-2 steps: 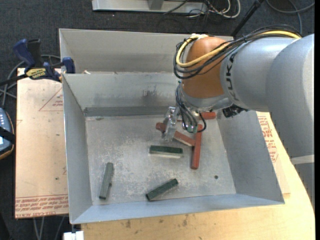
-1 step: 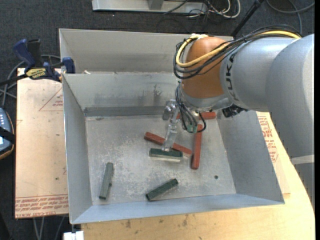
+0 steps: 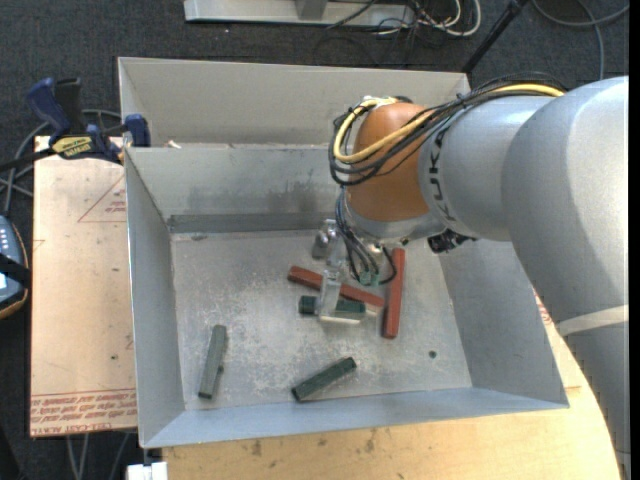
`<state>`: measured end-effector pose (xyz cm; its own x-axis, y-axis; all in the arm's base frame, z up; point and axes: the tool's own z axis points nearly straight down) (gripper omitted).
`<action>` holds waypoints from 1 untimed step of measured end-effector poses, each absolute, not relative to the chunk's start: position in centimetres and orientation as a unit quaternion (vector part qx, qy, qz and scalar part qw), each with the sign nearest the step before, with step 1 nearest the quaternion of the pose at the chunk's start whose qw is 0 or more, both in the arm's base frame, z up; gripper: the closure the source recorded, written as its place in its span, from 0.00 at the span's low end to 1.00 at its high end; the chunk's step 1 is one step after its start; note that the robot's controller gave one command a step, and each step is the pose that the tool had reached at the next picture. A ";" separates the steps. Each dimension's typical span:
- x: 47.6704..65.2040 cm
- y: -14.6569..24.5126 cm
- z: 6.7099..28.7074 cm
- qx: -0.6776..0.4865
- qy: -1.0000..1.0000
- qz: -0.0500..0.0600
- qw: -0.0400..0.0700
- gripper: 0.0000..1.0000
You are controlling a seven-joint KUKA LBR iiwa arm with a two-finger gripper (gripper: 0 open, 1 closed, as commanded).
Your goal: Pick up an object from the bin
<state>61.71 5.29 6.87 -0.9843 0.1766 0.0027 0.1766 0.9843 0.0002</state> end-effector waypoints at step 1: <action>62.1 5.3 7.6 -0.089 -0.996 -0.001 -0.002 1.00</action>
Offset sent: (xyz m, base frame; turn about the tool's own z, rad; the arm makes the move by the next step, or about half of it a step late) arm 0.0000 0.0000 0.0000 0.0000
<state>62.06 5.34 7.61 -0.9843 0.1767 -0.0040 0.1767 0.9843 0.0032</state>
